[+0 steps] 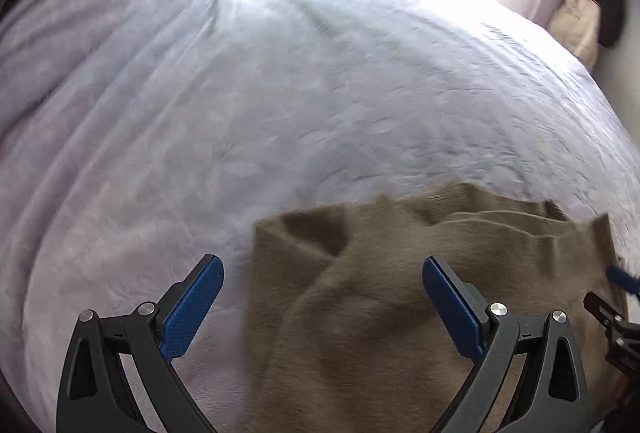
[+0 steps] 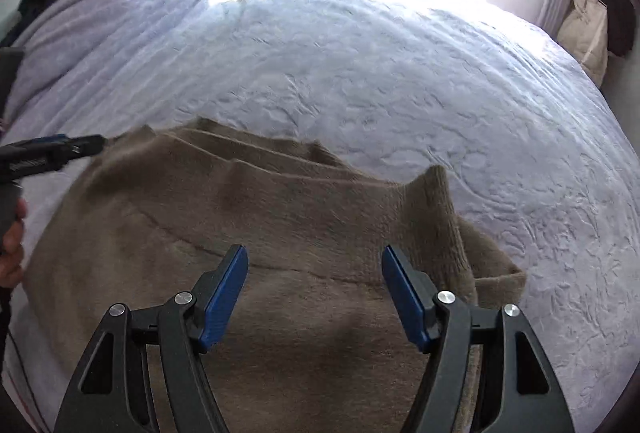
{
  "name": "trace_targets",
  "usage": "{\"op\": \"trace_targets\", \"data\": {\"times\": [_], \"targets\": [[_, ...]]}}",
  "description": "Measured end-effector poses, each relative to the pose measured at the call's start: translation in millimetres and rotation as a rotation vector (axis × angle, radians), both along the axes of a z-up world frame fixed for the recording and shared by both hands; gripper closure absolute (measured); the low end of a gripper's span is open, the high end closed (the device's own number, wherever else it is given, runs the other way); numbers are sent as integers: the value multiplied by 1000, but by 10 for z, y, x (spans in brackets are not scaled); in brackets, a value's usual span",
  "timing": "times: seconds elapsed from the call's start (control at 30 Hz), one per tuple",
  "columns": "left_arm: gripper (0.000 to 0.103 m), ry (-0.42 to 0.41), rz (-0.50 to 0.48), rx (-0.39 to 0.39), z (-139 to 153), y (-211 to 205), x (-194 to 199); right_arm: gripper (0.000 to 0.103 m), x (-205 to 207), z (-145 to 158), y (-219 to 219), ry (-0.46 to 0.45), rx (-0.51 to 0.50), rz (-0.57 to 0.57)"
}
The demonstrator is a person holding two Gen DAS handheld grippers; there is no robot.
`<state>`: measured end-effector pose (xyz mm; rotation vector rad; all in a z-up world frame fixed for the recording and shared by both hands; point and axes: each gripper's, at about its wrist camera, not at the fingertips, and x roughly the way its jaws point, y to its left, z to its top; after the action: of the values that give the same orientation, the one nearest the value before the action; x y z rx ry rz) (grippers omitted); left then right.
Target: Fold small clothes
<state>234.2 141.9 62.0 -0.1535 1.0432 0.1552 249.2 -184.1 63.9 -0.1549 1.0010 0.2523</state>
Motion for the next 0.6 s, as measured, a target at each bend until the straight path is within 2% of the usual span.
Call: {"op": "trace_targets", "data": {"times": [0.07, 0.13, 0.2, 0.3, 0.37, 0.4, 0.43, 0.5, 0.57, 0.6], "targets": [[3, 55, 83, -2, -147, 287, 31, 31, 130, -205, -307, 48, -13, -137], [3, 78, 153, 31, -201, 505, 11, 34, 144, -262, -670, 57, 123, -238], [3, 70, 155, 12, -193, 532, 50, 32, 70, -147, -758, 27, 174, -270], [3, 58, 64, -25, -153, 285, 146, 29, -1, 6, -568, -26, 152, -200], [3, 48, -52, -44, -158, -13, 207, 29, -31, 19, -394, -27, 135, -140], [3, 48, -89, -20, -171, -147, 233, 29, -50, -5, -335, -27, 118, -124], [3, 58, -91, 57, -210, -242, 261, 29, -61, -40, -280, -26, 93, -114], [3, 96, -9, 196, -324, -204, 359, 29, -80, -190, -250, -3, 67, -108], [3, 143, 171, 238, -452, 184, 413, 28, -109, -314, -279, -12, 82, -111], [3, 161, 231, 215, -494, 360, 382, 27, -130, -333, -290, -33, 87, -108]]}}
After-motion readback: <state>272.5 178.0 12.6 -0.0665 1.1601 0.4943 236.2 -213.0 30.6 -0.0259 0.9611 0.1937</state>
